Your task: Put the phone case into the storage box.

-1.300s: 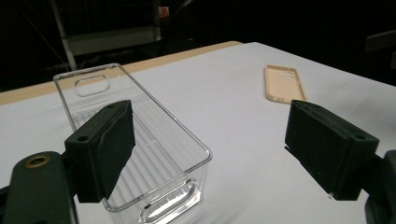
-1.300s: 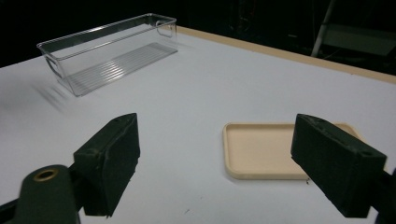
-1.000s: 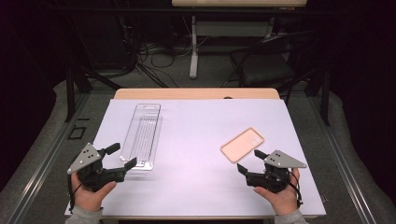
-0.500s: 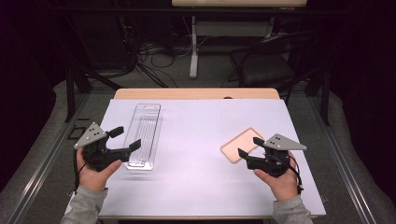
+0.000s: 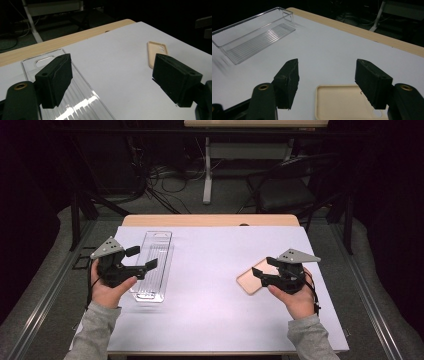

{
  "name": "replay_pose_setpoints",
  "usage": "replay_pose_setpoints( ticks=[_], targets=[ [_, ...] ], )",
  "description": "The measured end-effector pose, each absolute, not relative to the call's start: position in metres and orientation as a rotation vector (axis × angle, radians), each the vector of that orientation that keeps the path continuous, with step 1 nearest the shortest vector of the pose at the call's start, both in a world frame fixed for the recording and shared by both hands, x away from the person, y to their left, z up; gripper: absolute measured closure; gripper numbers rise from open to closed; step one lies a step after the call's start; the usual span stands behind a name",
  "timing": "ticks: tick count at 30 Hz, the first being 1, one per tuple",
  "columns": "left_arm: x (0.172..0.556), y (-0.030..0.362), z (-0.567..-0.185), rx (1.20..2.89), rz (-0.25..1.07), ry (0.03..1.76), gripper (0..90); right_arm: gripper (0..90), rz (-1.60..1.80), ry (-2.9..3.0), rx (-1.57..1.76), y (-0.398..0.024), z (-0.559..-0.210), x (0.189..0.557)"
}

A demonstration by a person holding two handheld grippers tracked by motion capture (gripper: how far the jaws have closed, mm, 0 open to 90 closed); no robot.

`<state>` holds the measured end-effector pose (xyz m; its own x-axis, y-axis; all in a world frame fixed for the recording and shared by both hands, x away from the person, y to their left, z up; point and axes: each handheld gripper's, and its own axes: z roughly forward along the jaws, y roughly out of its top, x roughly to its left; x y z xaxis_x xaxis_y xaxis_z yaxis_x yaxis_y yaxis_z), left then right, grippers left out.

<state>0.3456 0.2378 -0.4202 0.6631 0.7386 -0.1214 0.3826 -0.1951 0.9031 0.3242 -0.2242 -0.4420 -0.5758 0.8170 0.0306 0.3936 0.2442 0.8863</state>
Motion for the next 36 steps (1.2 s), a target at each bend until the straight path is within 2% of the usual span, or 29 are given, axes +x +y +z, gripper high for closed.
replay_pose_setpoints(
  ticks=[10, 17, 26, 36],
  targets=[
    [0.368, 0.239, -0.420, 1.810, 0.414, 0.921, 16.5, 37.6, 1.233, 2.091, 1.145, -0.218, -0.440, 0.343],
    [0.367, 0.242, -0.420, 1.832, 0.472, 0.919, 17.1, 41.7, 1.179, 2.159, 1.174, -0.217, -0.446, 0.351],
    [0.363, 0.242, -0.422, 1.830, 0.443, 0.920, 17.2, 48.0, 1.125, 2.224, 1.214, -0.215, -0.452, 0.361],
    [0.361, 0.237, -0.421, 1.854, 0.441, 0.909, 17.2, 50.1, 1.043, 2.280, 1.252, -0.222, -0.455, 0.376]
  ],
)
